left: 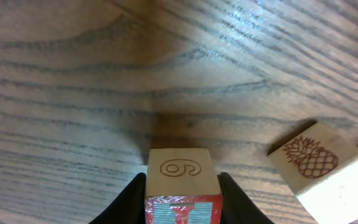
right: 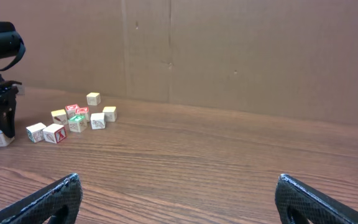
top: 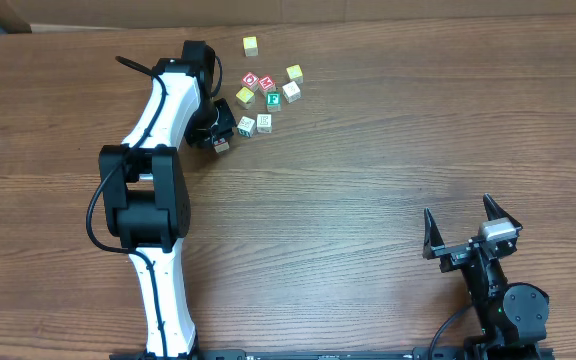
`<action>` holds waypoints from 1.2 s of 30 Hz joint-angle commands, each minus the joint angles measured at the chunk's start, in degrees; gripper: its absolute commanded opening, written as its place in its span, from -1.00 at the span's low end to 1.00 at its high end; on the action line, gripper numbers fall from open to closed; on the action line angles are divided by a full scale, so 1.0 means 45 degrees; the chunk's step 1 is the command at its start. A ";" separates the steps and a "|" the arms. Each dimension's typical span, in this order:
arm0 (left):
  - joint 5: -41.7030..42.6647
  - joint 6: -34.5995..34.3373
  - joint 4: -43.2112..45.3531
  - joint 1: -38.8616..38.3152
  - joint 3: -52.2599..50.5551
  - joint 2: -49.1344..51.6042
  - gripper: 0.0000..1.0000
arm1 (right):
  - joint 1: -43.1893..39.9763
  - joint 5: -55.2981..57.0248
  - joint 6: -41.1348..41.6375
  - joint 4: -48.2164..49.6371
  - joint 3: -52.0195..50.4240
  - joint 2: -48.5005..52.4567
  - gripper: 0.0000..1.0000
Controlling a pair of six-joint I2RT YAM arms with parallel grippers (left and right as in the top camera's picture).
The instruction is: Flip 5 blocks
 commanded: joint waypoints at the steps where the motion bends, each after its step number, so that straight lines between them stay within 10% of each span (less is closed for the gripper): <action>1: -0.0165 0.0335 0.0121 -0.0141 0.0083 0.0112 -0.49 | -0.0058 -0.0015 -0.0010 0.0049 -0.0131 -0.0087 1.00; 11: 0.0413 0.1005 -0.1277 -0.0141 0.1010 -0.0151 -0.78 | -0.0058 -0.0015 -0.0005 0.0049 -0.0131 -0.0087 1.00; 36: 0.0729 0.1817 -0.7854 -0.2123 0.1928 -0.6776 -0.68 | -0.0058 -0.0015 -0.0005 0.0049 -0.0131 -0.0087 1.00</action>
